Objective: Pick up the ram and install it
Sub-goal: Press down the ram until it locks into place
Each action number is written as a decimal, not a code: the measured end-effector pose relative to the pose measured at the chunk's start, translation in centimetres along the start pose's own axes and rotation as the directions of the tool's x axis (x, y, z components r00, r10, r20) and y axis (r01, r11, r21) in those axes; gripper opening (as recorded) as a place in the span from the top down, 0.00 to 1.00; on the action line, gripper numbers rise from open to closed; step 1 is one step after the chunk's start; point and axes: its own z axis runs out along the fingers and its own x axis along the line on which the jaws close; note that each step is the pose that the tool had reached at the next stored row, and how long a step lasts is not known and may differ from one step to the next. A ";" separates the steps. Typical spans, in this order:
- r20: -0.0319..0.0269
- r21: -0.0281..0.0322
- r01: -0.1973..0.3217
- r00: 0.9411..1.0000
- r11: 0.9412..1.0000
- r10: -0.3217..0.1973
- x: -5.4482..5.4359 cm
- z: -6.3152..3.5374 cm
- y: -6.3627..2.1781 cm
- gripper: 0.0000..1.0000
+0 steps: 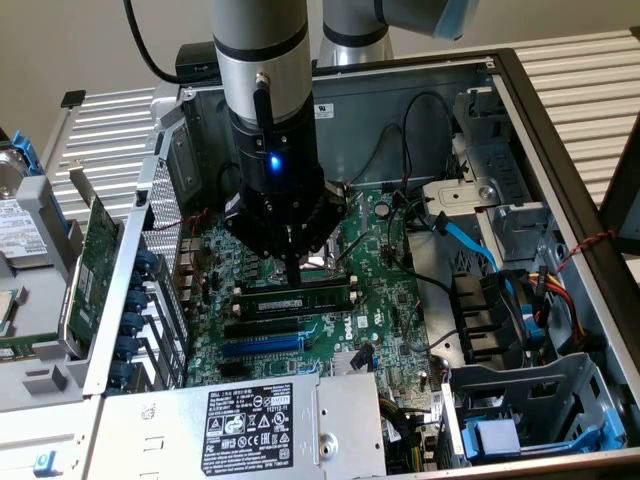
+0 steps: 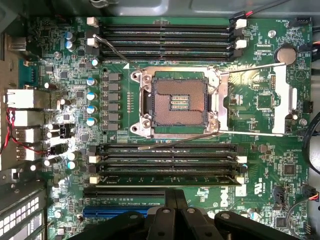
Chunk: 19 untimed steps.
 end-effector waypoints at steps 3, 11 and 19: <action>0.000 0.000 0.000 1.000 1.000 0.000 0.0 0.00 0.00 0.89; 0.000 0.000 -0.015 1.000 1.000 0.015 1.8 0.07 0.03 0.89; 0.000 -0.002 -0.020 1.000 1.000 0.020 2.6 0.38 -0.01 0.89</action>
